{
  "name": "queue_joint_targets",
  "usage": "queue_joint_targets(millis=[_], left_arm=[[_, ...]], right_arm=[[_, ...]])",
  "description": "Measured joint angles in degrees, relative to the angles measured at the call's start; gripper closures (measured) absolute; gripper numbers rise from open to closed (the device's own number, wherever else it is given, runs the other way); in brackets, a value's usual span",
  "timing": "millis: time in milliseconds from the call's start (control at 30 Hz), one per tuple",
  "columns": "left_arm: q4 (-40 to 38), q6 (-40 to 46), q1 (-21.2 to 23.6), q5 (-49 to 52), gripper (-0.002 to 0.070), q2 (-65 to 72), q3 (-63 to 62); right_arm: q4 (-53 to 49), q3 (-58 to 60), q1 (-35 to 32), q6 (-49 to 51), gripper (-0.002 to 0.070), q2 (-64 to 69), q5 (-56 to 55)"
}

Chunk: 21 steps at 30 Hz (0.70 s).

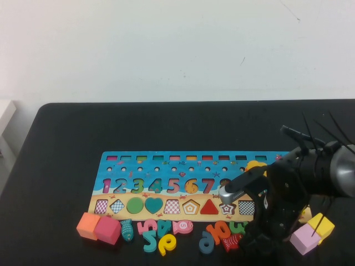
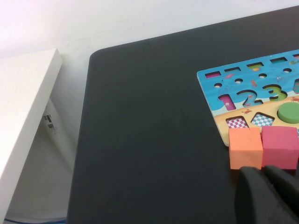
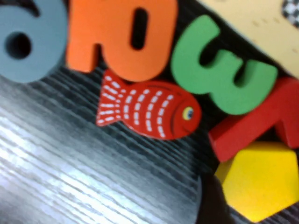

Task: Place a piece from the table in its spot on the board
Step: Pick up the "Pentagon"

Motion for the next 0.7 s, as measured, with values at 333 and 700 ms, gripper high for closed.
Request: queue_joint_targets(millis=[333, 700], left_arm=[[0.0, 0.2, 0.0, 0.0, 0.0677, 0.0, 0.0], [0.0, 0.2, 0.0, 0.0, 0.0677, 0.0, 0.0]], right_arm=[[-0.6, 0.0, 0.3, -0.3, 0.0297, 1.8, -0.2], [-2.2, 0.0, 0.5, -2.0, 0.0297, -4.7, 3.7]])
